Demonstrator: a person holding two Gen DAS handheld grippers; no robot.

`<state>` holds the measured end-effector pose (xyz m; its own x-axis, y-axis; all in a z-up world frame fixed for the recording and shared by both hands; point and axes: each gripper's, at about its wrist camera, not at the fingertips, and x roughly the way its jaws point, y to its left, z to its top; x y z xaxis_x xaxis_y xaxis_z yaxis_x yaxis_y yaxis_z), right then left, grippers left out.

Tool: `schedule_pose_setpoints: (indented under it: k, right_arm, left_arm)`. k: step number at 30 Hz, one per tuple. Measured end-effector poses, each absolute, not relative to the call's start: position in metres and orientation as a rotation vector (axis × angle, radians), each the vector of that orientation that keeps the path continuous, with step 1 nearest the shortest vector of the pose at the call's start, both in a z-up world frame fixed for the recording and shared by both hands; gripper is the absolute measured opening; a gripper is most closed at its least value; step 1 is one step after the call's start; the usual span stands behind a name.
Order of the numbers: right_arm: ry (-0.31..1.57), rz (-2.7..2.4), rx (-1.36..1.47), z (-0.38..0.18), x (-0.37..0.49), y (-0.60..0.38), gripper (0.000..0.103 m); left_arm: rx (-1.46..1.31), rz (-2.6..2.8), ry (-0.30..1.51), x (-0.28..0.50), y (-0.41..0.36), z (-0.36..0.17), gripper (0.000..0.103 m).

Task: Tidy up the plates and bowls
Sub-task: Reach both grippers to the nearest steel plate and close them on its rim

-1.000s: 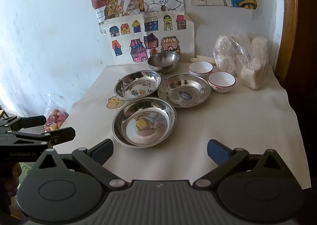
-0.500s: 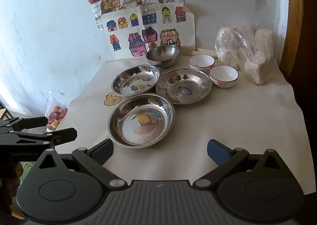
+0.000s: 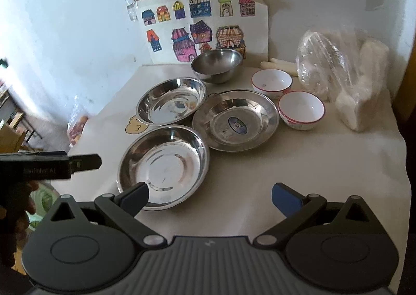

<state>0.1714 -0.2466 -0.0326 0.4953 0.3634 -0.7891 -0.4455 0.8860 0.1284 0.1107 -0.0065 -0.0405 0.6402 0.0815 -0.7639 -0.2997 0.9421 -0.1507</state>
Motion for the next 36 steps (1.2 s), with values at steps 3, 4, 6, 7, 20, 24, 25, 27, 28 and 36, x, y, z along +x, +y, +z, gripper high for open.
schedule_pose_setpoints:
  k: [3, 4, 6, 7, 20, 24, 25, 27, 28, 36]
  right_arm:
    - [0.946, 0.528, -0.115, -0.033, 0.186, -0.255, 0.103]
    - [0.951, 0.536, -0.115, -0.034, 0.189, -0.257, 0.103]
    - [0.967, 0.556, -0.109, -0.037, 0.196, -0.261, 0.103]
    - [0.975, 0.565, -0.106, -0.038, 0.199, -0.262, 0.103]
    - [1.014, 0.575, -0.061, -0.058, 0.232, -0.231, 0.103]
    - [1.006, 0.541, -0.048, -0.064, 0.243, -0.211, 0.103]
    - [1.003, 0.53, -0.046, -0.066, 0.245, -0.205, 0.103]
    - [0.99, 0.511, -0.051, -0.069, 0.252, -0.193, 0.103]
    - [0.983, 0.501, -0.058, -0.07, 0.255, -0.187, 0.103]
    - [0.963, 0.431, -0.089, -0.086, 0.306, -0.142, 0.103]
  left_arm:
    - [-0.312, 0.259, 0.853, 0.118, -0.011, -0.041, 0.102]
    - [-0.321, 0.265, 0.85, 0.12, -0.012, -0.041, 0.102]
    - [-0.341, 0.273, 0.852, 0.122, -0.012, -0.042, 0.102]
    - [-0.348, 0.281, 0.856, 0.123, -0.011, -0.042, 0.102]
    - [-0.383, 0.253, 0.902, 0.158, 0.03, -0.05, 0.102]
    - [-0.347, 0.226, 0.937, 0.179, 0.052, -0.057, 0.102]
    - [-0.332, 0.222, 0.945, 0.184, 0.057, -0.058, 0.102]
    - [-0.309, 0.208, 0.948, 0.197, 0.071, -0.062, 0.102]
    - [-0.303, 0.199, 0.95, 0.203, 0.077, -0.064, 0.102]
    - [-0.228, 0.138, 0.974, 0.258, 0.107, -0.085, 0.102]
